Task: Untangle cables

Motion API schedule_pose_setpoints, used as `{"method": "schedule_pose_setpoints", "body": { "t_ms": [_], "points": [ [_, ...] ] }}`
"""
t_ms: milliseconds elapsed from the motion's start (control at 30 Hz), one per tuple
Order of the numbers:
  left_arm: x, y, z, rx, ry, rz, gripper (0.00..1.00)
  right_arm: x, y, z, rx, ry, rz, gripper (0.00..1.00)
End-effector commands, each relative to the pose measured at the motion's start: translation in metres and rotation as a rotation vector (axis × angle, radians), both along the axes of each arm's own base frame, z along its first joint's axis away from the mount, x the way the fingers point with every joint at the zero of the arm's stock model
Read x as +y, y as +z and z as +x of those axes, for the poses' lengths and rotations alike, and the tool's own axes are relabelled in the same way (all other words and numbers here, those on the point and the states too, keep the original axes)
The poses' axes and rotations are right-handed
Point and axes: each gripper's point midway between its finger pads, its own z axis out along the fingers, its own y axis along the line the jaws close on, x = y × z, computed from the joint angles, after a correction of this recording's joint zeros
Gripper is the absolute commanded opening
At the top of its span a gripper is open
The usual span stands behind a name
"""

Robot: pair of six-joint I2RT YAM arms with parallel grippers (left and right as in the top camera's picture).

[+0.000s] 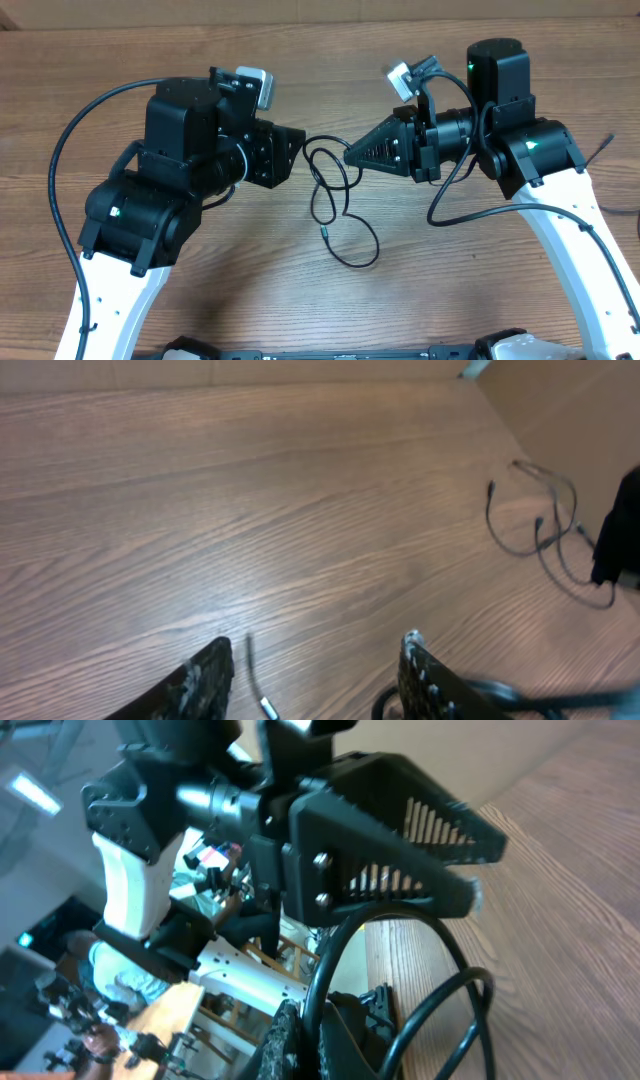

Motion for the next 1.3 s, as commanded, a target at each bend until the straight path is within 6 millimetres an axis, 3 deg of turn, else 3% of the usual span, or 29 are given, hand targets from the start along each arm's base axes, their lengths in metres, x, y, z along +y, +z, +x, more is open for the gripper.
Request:
{"method": "schedule_pose_setpoints", "body": {
  "t_ms": [0,233,367,533,700,1033,1267],
  "points": [
    [0.004,0.010,0.006,0.039,0.097,-0.095,0.54,-0.003,0.010,-0.012,-0.168,0.039,0.056,0.04],
    [-0.012,0.014,-0.001,0.239,0.178,-0.337,0.57,0.009,-0.019,-0.008,-0.359,-0.004,-0.049,0.04],
    [-0.032,0.003,-0.007,0.409,0.140,-0.428,0.57,0.024,-0.029,-0.013,-0.489,0.019,-0.089,0.04],
    [-0.048,-0.022,-0.002,0.538,0.086,-0.428,0.56,0.029,-0.024,-0.025,-0.562,0.078,-0.033,0.04],
    [-0.044,-0.037,0.010,0.605,0.096,-0.447,0.55,0.025,-0.025,-0.035,-0.602,0.102,-0.028,0.04],
    [-0.017,-0.019,0.016,0.613,0.009,-0.570,0.53,0.014,-0.050,-0.020,-0.706,0.032,-0.221,0.04],
    [-0.027,-0.005,0.002,0.663,-0.101,-0.641,0.59,0.012,-0.056,-0.010,-0.914,0.051,-0.251,0.05]
  ]
}}
